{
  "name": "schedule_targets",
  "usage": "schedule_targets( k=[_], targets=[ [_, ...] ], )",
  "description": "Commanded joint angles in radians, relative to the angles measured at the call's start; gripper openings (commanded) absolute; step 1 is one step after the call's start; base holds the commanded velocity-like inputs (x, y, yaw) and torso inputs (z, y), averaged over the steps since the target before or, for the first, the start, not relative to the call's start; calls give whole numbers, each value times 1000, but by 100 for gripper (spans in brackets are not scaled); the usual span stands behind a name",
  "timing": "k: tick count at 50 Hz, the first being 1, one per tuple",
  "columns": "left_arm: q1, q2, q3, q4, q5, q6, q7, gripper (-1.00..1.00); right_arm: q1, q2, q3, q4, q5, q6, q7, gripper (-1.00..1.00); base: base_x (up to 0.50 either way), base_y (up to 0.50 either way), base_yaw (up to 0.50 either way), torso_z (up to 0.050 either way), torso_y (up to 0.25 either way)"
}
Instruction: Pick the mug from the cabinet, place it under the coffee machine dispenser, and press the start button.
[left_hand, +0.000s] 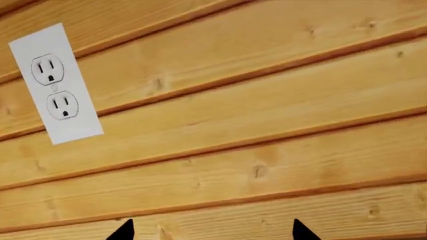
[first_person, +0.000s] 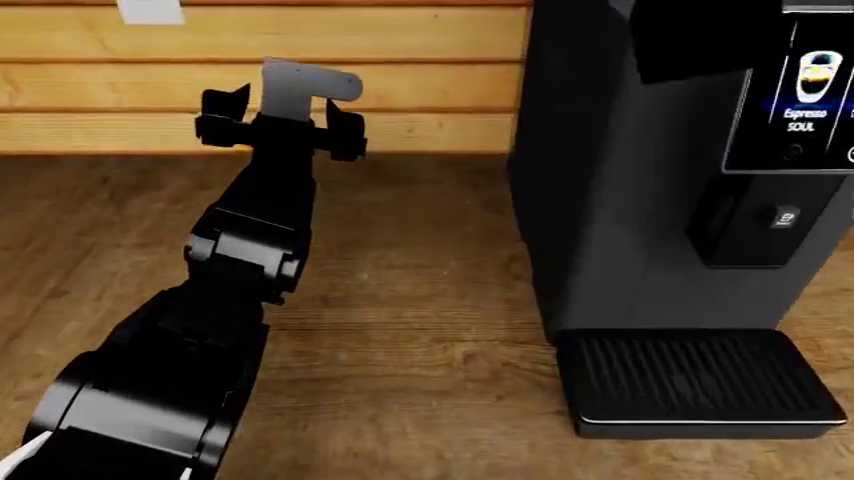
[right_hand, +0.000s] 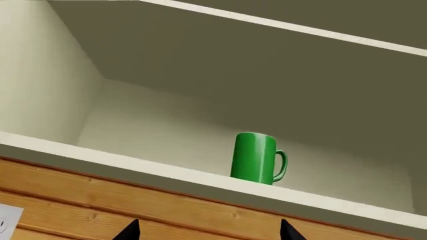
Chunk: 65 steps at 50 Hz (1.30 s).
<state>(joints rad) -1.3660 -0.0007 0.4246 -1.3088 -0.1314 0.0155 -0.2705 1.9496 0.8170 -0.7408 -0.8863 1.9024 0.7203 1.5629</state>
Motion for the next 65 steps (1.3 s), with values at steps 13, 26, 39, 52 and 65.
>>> schedule_targets(
  k=[13, 26, 39, 52, 65],
  targets=[
    [-1, 0, 8, 0, -3, -4, 0, 100, 175, 101, -205, -35, 4, -181, -10, 100, 500, 282, 0, 0, 1],
    [0, 0, 12, 0, -1, -1, 2, 100, 280, 119, -246, -45, 42, -255, 7, 100, 192, 56, 0, 0, 0],
    [0, 0, 24, 0, -7, -1, 1, 100, 406, 71, 36, 105, 209, -45, 8, 100, 0, 0, 0, 0, 0],
    [2, 0, 25, 0, -5, 0, 1, 100, 406, -120, 119, 436, 117, 247, 8, 100, 0, 0, 0, 0, 0],
    [1, 0, 36, 0, -10, -3, -4, 100, 366, -269, 66, 959, -158, 384, -244, 100, 0, 0, 0, 0, 0]
  ],
)
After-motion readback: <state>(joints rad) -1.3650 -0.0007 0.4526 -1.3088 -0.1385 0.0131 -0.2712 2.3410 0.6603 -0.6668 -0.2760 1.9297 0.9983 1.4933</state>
